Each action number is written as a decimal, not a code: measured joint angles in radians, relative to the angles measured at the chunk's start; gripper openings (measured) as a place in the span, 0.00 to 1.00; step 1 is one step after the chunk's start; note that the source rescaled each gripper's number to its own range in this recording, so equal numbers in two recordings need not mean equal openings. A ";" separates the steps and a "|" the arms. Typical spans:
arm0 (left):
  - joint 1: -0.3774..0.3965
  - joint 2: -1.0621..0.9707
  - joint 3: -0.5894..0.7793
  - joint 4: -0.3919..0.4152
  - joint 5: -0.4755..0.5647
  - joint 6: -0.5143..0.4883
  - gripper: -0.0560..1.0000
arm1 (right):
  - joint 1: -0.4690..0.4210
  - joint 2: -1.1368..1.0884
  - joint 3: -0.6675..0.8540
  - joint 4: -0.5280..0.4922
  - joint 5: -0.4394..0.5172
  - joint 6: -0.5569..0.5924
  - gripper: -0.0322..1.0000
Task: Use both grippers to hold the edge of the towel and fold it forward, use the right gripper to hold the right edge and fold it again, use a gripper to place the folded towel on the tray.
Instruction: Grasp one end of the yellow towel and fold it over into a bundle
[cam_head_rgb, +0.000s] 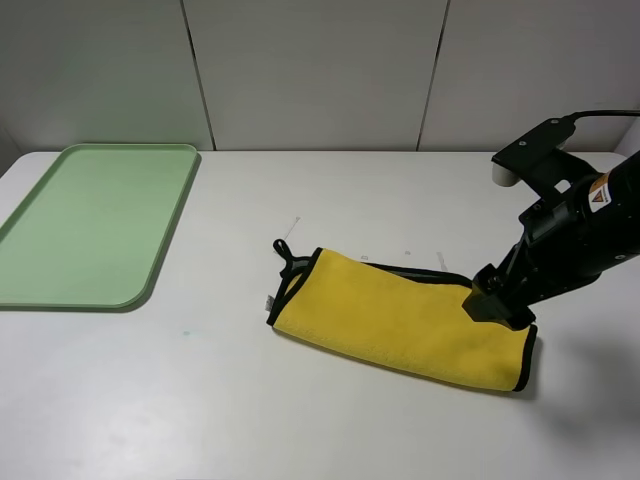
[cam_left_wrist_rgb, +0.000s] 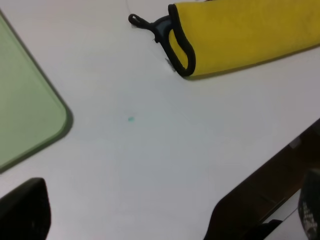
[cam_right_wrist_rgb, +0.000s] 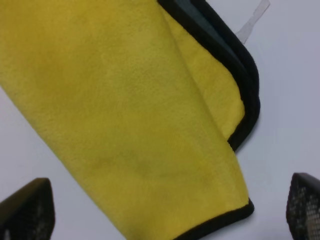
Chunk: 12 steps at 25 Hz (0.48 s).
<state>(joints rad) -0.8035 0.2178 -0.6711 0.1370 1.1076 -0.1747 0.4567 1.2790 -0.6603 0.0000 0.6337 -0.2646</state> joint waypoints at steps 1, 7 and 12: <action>0.000 -0.018 0.002 0.000 0.008 0.001 1.00 | 0.000 0.000 0.000 0.000 -0.001 0.000 1.00; 0.000 -0.056 0.083 0.000 0.031 0.003 1.00 | 0.000 0.000 0.000 0.000 -0.004 0.000 1.00; 0.000 -0.057 0.146 0.000 0.019 -0.001 1.00 | 0.000 0.000 0.000 0.005 -0.006 0.000 1.00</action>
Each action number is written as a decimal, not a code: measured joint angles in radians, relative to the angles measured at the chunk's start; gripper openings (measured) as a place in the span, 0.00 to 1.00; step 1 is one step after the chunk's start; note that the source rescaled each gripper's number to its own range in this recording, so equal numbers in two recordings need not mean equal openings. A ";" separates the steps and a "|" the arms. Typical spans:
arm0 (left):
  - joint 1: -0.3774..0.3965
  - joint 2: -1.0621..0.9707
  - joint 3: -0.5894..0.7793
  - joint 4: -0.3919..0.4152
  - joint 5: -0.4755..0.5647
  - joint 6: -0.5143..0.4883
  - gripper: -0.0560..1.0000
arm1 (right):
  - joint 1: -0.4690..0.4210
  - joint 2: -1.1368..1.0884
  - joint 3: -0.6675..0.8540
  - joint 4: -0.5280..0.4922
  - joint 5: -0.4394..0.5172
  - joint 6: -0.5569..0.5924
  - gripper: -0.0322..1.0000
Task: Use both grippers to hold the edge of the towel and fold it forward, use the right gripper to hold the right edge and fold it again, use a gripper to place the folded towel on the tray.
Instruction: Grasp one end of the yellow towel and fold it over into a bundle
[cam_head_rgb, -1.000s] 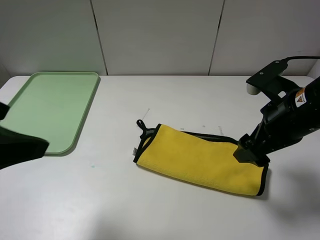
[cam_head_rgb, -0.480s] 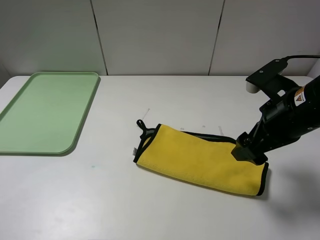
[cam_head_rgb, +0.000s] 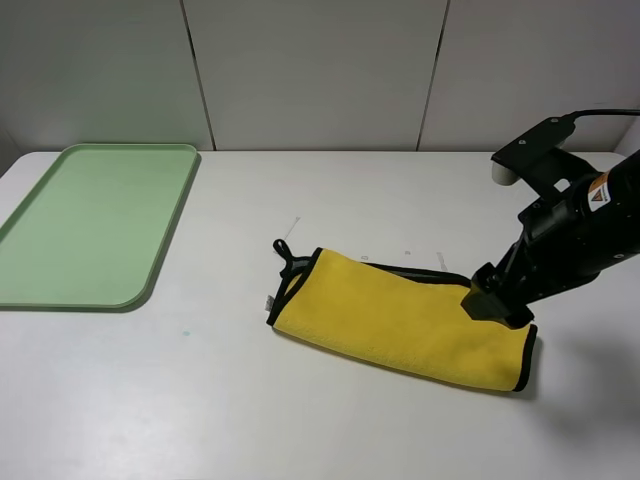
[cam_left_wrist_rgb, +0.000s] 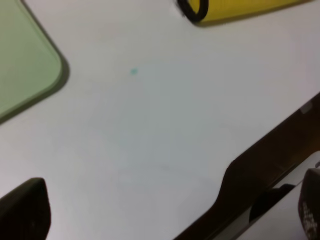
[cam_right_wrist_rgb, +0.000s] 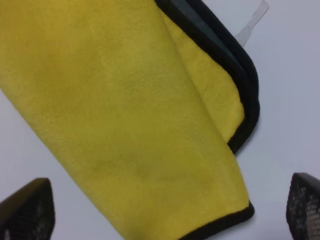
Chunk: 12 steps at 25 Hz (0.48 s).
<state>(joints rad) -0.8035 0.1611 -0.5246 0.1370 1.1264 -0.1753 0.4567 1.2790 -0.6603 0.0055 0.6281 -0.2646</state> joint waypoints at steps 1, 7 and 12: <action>0.000 -0.001 0.007 0.000 -0.014 0.000 1.00 | 0.000 0.000 0.000 0.002 0.000 0.000 1.00; 0.000 -0.002 0.029 -0.026 -0.059 0.003 1.00 | 0.000 0.000 0.000 0.007 0.000 0.000 1.00; 0.000 -0.002 0.029 -0.026 -0.065 0.003 1.00 | 0.000 0.000 0.000 0.010 0.000 0.000 1.00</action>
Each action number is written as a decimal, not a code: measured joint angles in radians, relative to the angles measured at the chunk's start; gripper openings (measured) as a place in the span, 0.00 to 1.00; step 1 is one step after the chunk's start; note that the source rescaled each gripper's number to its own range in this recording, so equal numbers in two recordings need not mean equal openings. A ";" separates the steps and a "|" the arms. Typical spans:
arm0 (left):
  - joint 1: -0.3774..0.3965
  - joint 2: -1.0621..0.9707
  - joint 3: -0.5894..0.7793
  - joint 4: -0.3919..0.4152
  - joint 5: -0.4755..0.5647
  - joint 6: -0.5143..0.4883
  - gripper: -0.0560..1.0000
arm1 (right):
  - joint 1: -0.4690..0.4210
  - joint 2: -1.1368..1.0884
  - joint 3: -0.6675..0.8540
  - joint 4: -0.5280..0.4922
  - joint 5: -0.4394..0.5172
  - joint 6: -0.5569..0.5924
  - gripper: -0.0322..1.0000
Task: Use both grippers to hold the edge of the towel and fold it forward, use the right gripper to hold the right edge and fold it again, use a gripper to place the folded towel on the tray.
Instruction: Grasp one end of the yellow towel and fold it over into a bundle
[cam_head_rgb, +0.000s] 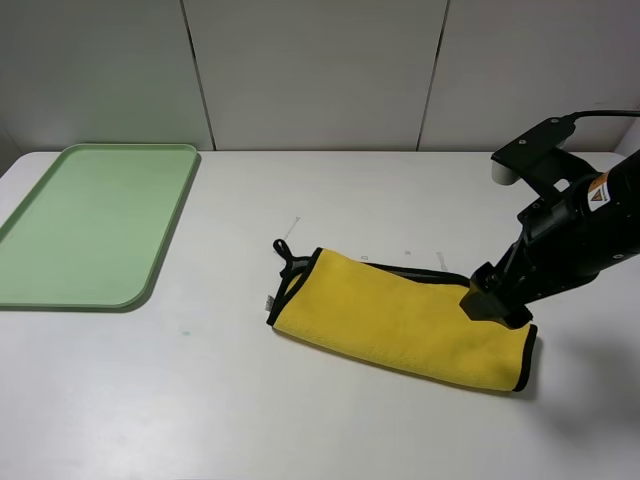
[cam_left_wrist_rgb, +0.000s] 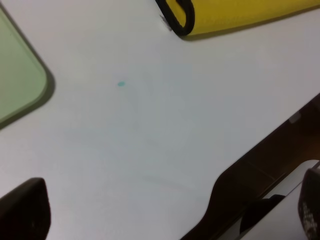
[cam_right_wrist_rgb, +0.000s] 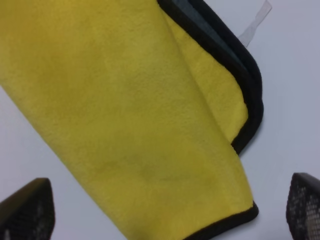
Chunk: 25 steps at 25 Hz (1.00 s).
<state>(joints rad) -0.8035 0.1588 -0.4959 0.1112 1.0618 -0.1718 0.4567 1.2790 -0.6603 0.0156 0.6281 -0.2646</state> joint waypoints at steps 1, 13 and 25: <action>0.000 0.000 0.000 0.000 0.000 0.000 1.00 | 0.000 0.000 0.000 0.001 -0.001 0.001 1.00; 0.354 0.000 0.000 0.000 0.000 0.000 1.00 | 0.000 0.000 0.000 0.009 0.002 0.126 1.00; 0.704 0.000 0.000 0.000 -0.001 0.000 1.00 | 0.000 0.000 0.000 0.010 0.008 0.280 1.00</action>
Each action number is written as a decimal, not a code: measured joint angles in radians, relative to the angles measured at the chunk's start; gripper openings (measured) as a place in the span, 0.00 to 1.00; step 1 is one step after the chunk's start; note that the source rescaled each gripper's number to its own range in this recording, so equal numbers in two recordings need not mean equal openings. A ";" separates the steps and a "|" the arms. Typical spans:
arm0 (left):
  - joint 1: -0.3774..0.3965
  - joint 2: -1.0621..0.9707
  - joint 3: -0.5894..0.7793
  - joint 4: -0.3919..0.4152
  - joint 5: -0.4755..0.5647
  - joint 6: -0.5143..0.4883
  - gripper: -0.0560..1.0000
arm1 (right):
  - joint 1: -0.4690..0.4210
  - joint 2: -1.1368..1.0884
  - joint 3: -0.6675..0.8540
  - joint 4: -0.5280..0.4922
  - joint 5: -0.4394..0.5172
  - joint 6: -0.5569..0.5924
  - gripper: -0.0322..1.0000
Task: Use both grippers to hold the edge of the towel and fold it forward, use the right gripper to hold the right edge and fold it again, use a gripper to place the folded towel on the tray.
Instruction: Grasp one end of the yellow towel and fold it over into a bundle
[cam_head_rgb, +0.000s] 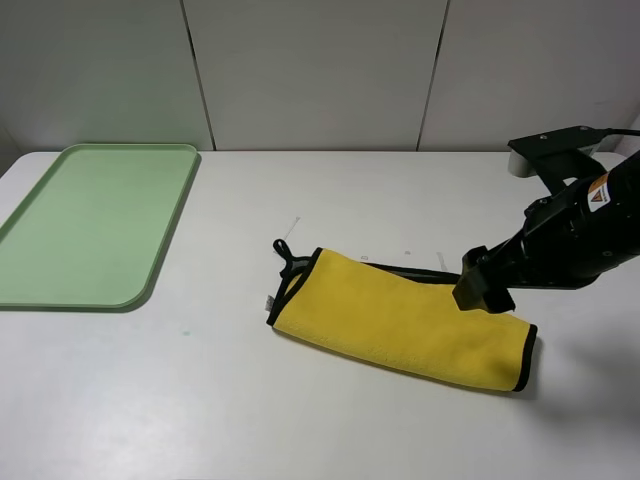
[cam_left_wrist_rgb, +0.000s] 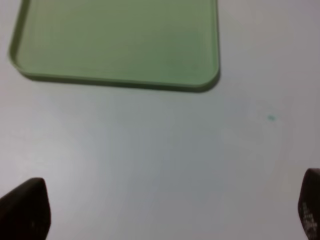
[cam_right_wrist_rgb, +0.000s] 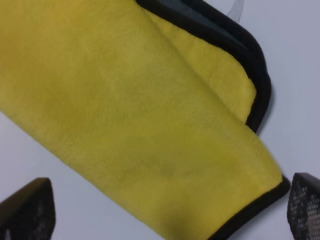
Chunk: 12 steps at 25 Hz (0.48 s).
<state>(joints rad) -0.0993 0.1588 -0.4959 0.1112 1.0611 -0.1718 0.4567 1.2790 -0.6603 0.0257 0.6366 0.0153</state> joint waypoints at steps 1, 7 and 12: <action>0.005 0.000 0.000 0.000 0.000 0.000 1.00 | 0.000 0.000 0.000 0.000 0.000 0.015 1.00; 0.006 -0.055 0.000 0.000 -0.006 0.000 1.00 | 0.000 0.000 0.000 -0.012 -0.002 0.189 1.00; 0.006 -0.161 -0.002 0.000 -0.001 0.000 1.00 | 0.000 0.000 0.000 -0.099 -0.002 0.377 1.00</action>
<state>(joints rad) -0.0934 -0.0021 -0.4981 0.1109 1.0599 -0.1718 0.4567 1.2790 -0.6603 -0.0731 0.6346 0.3918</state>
